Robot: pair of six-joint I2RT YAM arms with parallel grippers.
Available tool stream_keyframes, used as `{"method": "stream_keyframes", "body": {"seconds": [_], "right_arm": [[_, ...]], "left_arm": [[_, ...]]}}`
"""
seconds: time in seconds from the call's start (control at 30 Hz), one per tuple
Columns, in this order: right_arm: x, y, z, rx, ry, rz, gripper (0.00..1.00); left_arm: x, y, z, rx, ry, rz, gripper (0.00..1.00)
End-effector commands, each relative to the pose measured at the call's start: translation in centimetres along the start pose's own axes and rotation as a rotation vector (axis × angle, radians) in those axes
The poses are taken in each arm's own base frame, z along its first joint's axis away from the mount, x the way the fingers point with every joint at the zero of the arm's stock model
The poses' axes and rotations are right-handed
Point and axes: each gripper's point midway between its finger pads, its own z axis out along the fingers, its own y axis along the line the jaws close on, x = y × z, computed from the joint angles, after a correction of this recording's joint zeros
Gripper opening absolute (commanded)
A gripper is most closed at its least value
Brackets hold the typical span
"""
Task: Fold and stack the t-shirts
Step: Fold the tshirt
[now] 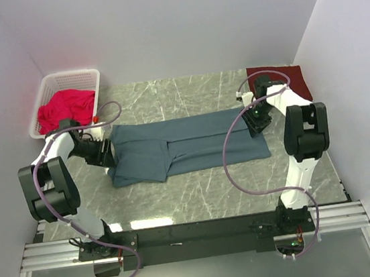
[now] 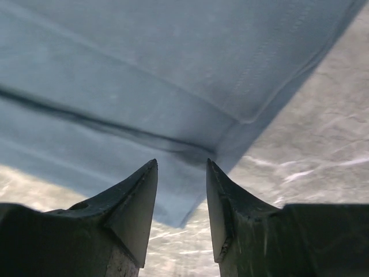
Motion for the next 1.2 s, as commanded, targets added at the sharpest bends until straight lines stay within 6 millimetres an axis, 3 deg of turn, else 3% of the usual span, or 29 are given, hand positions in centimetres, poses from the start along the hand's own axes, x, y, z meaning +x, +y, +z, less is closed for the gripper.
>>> {"method": "stream_keyframes", "body": {"seconds": [0.0, 0.3, 0.4, 0.43, 0.6, 0.87, 1.17], "right_arm": [[-0.8, -2.0, 0.1, 0.085, -0.010, -0.041, 0.47], [-0.6, -1.7, 1.0, 0.042, 0.020, -0.041, 0.46], [-0.5, -1.5, 1.2, 0.029, 0.026, -0.043, 0.37], [-0.5, -1.5, 1.1, 0.031, 0.027, -0.043, 0.25], [-0.8, -1.5, 0.4, 0.035, 0.012, -0.052, 0.00], [-2.4, -3.0, -2.3, 0.088, -0.116, -0.010, 0.00], [-1.8, -3.6, -1.0, 0.118, -0.125, 0.044, 0.00]], "left_arm": [[-1.6, 0.2, -0.4, 0.003, -0.043, 0.016, 0.56], [-0.6, 0.4, 0.8, 0.006, -0.010, 0.003, 0.56], [-0.8, 0.3, 0.8, 0.010, -0.016, 0.000, 0.56], [-0.9, 0.4, 0.7, 0.007, -0.017, -0.001, 0.55], [-1.3, 0.4, 0.6, 0.009, -0.023, -0.002, 0.53], [-1.9, 0.5, 0.3, 0.001, -0.043, 0.006, 0.46], [-2.3, 0.6, 0.0, -0.009, -0.051, -0.003, 0.46]]}}
